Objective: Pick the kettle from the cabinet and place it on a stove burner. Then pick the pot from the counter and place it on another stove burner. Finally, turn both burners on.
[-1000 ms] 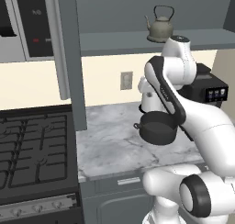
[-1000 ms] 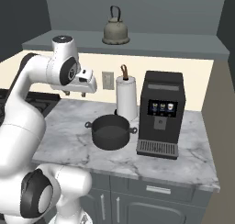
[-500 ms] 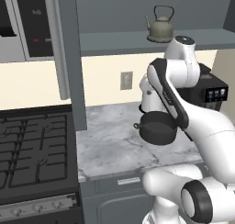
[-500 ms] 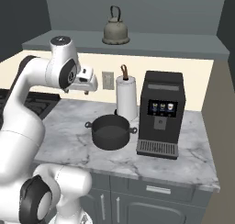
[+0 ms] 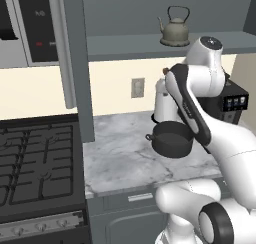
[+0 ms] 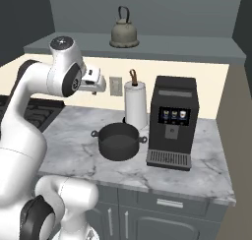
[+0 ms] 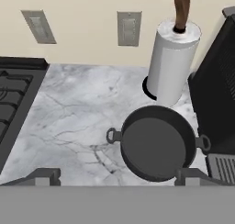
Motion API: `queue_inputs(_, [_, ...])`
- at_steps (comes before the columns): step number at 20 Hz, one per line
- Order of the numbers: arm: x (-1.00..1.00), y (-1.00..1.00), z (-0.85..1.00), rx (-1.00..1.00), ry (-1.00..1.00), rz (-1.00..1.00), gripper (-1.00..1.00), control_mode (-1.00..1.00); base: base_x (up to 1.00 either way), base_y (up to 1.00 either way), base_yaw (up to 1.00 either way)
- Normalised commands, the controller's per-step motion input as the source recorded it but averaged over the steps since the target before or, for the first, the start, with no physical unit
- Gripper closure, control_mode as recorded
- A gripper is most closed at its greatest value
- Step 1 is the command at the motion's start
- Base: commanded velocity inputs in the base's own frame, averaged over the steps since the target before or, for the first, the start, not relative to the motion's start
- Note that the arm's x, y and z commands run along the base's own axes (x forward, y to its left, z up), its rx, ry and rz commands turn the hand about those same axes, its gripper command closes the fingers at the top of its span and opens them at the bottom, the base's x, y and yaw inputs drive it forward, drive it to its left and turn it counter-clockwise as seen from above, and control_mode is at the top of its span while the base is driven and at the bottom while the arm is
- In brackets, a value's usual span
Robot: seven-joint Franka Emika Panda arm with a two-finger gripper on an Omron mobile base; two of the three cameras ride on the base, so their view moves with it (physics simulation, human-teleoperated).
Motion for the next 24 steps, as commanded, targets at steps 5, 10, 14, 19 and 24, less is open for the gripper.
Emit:
queue_inputs(5, [0.0, -0.05, 0.31, 0.0, -0.18, 0.0, -1.0, -1.0, 0.0, 0.0, 0.0])
queue_inputs(10, [0.0, -0.08, 0.3, 0.0, -0.21, 0.0, -1.0, -1.0, 0.0, 0.0, 0.0])
queue_inputs(14, [0.0, -0.15, 0.31, 0.0, -0.23, 0.0, -1.0, -1.0, 0.0, 0.0, 0.0])
queue_inputs(19, [0.0, -0.16, 0.36, 0.0, -0.22, 0.0, -1.0, -1.0, 0.0, 0.0, 0.0])
queue_inputs(24, [0.0, -0.15, 0.4, 0.0, -0.19, 0.0, -1.0, -1.0, 0.0, 0.0, 0.0])
